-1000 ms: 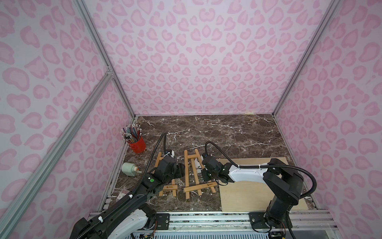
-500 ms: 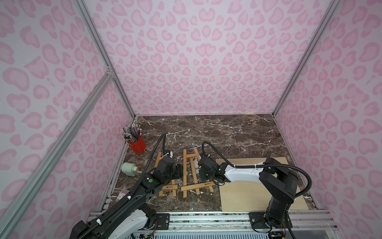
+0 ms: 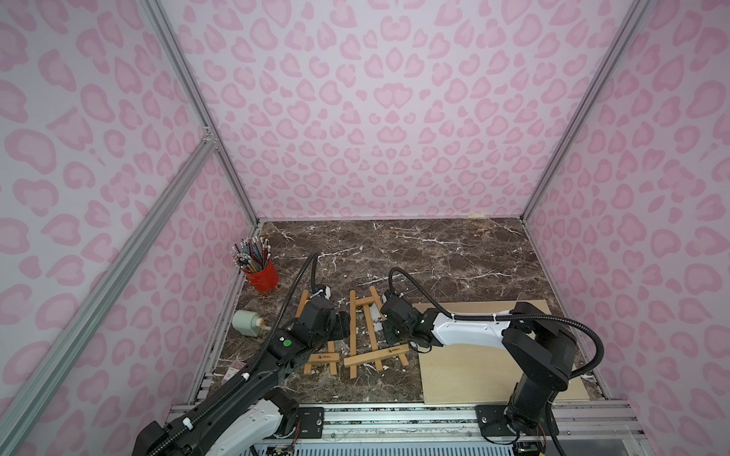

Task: Disassemble the easel
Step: Place the easel at the center of the board, then reset both arms

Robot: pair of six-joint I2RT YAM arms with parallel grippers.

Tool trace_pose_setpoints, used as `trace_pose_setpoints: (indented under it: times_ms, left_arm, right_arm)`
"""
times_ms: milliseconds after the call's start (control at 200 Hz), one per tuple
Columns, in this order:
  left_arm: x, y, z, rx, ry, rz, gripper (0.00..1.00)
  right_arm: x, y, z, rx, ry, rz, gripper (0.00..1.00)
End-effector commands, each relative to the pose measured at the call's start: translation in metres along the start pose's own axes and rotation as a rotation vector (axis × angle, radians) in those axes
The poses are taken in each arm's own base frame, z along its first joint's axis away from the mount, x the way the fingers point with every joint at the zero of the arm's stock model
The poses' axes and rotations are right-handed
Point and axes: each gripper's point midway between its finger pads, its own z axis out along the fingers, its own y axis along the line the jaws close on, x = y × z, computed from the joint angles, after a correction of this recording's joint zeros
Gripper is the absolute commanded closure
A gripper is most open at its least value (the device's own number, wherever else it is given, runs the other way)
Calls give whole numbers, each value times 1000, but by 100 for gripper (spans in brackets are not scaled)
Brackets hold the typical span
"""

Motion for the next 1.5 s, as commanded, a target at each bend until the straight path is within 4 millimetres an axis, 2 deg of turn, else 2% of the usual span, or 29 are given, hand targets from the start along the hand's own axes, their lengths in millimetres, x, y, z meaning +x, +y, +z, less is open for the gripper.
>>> trace_pose_setpoints:
  times_ms: [0, 70, 180, 395, 585, 820, 975, 1070, 1155, 1310, 1495]
  left_arm:
    - [-6, 4, -3, -27, -14, 24, 25]
    - [-8, 8, -4, -47, -19, 36, 24]
    - [-15, 17, -9, -89, -43, 61, 21]
    - [-36, 46, -23, -227, -123, 115, 12]
    - [-52, 69, -26, -335, -190, 158, 5]
    - [-79, 82, -16, -396, -298, 191, 5]
    - [-94, 99, -2, -475, -332, 207, 5]
    - [-100, 109, 8, -489, -336, 197, 5]
    - [-114, 111, 12, -490, -402, 224, 6]
    - [-125, 119, 21, -494, -443, 254, 6]
    - [-130, 125, 34, -478, -484, 280, 7]
  right_arm:
    - [-4, -6, -9, 13, -17, -1, 55]
    - [-12, -11, -20, 26, -50, -8, 42]
    - [-27, -24, -40, 41, -118, -11, 28]
    - [-53, -71, -74, 81, -252, -44, 3]
    - [-77, -127, -101, 106, -384, -19, 2]
    - [-102, -207, -140, 262, -582, 32, 2]
    - [-103, -257, -155, 387, -704, 70, 2]
    - [-98, -281, -155, 453, -730, 65, 2]
    - [-92, -305, -155, 457, -754, 122, 2]
    - [-82, -326, -160, 473, -820, 152, 2]
    - [-77, -331, -159, 503, -879, 105, 2]
